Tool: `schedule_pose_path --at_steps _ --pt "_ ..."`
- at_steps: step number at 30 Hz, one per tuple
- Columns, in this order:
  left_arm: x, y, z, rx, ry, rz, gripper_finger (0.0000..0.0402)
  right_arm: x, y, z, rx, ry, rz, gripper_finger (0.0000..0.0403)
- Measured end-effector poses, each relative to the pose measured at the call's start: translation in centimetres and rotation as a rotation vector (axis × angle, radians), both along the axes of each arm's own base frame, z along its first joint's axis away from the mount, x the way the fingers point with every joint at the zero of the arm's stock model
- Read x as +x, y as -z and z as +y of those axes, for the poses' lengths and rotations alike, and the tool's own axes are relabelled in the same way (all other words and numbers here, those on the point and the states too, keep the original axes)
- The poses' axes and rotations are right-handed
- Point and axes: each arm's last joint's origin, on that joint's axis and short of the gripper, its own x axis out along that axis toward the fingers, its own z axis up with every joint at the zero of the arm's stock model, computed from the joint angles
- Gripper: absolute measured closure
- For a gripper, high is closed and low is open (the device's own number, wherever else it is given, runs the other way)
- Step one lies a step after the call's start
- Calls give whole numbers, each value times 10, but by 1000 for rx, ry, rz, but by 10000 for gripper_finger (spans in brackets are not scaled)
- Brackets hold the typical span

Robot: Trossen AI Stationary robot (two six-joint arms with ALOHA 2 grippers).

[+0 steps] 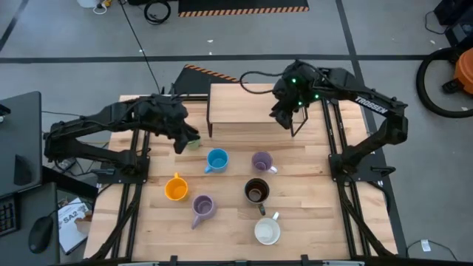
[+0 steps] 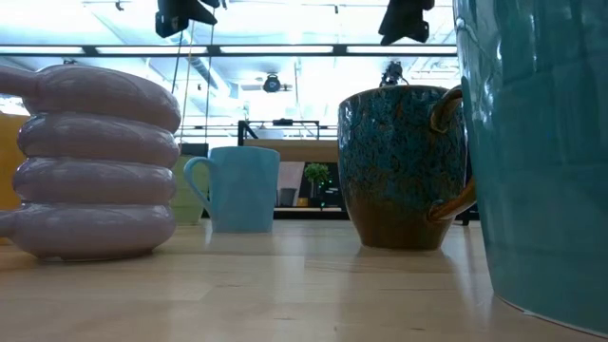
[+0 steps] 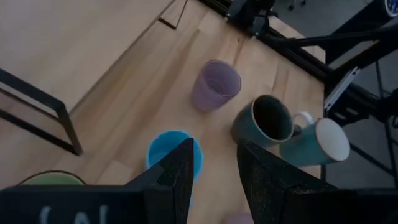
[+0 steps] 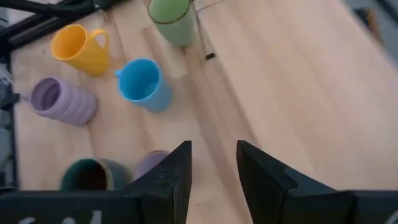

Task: Place coffee mugs
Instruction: Put the top purple mug on the shelf

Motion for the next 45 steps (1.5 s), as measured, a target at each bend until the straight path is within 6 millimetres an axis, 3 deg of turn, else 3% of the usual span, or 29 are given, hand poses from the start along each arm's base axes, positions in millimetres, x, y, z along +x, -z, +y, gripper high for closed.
schedule_pose_path --at_steps 15,23,32,45 --pt "-4 -16 -21 3 91 -141 274 39 50 79 -30 -232 199 273" --pt "-9 -24 -23 -15 84 -212 274 46 92 115 -118 -439 300 263" --pt "-26 -48 -25 -18 94 -419 274 45 126 126 -192 -607 330 224" --pt "-53 -82 -27 18 101 -736 274 52 163 125 -233 -708 344 229"
